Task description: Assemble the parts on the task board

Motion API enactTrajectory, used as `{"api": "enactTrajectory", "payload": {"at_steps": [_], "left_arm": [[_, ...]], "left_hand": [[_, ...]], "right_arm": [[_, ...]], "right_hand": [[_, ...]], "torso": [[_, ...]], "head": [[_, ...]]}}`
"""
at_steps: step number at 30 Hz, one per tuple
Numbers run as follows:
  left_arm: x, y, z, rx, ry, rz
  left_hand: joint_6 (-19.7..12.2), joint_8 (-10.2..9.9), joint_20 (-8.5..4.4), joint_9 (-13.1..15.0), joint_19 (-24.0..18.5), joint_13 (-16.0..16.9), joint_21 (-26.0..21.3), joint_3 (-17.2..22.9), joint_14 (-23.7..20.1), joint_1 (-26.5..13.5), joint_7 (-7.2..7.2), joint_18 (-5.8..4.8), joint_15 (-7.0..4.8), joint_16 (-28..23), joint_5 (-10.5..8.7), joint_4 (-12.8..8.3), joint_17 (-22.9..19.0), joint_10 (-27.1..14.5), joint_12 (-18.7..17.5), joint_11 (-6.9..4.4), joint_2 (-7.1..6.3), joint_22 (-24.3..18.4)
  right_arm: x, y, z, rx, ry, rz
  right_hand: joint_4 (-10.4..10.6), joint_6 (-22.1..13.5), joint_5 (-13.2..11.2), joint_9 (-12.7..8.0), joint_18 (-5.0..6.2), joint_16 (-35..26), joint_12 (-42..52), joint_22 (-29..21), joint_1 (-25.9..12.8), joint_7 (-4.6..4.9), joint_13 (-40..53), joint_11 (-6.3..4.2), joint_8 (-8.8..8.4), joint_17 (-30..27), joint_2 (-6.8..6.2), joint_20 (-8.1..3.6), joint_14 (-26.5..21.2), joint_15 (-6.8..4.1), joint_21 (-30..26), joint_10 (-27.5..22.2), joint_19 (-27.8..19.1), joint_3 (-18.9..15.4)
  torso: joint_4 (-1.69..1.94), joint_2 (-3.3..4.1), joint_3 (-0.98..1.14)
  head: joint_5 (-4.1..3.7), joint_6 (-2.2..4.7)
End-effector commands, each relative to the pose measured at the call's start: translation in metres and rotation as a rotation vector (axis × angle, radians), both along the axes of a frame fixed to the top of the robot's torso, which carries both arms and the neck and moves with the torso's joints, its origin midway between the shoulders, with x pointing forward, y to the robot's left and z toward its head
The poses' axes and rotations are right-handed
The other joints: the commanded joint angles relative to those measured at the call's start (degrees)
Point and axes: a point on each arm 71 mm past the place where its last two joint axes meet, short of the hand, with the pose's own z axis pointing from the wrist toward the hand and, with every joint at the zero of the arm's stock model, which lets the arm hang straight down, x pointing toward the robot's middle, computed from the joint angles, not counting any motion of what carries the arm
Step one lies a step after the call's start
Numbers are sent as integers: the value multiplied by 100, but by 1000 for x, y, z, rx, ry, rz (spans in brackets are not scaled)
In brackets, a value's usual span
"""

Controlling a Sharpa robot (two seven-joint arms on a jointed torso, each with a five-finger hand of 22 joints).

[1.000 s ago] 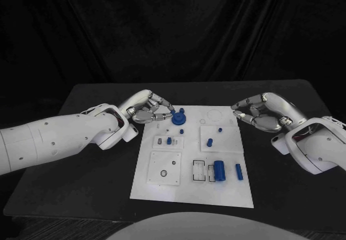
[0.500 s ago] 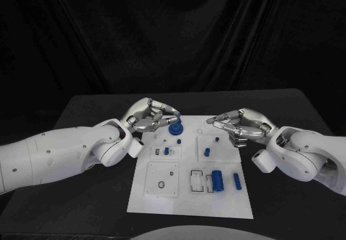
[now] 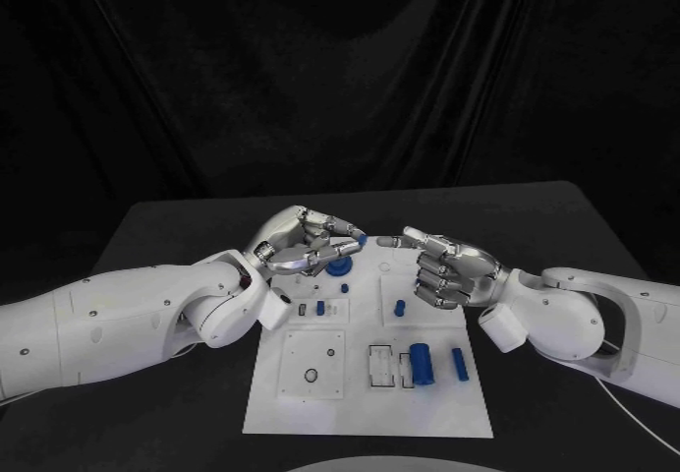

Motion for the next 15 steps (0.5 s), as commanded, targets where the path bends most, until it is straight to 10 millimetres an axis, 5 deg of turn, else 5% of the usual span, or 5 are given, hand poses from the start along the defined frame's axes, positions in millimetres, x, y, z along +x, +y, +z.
{"api": "enactTrajectory", "payload": {"at_steps": [1,15], "left_arm": [[-3,-5,5,-63,0,-44],[-6,-9,6,-141,72,-38]], "left_hand": [[150,29,-31,9,533,1474,5,-10,595,-19,-194,-92,-15,-5,-32,26,1509,561,-25,-33,66,1469],[126,23,-28,-3,519,1469,-14,-28,595,-19,-191,-86,-9,-5,-58,32,1509,556,-32,-30,86,1462]], "right_arm": [[-6,6,-1,134,128,63],[-8,9,-14,113,198,61]], "right_hand": [[-104,-84,-37,-11,17,22,11,1005,-73,-8,207,-35,44,13,57,-52,278,-34,27,141,133,-26],[-637,-356,100,-20,15,37,-22,999,-189,-23,175,-51,287,16,41,-75,272,-55,56,127,121,-104]], "torso": [[9,-7,7],[1,9,13]], "head": [[-47,-39],[-71,22]]}}
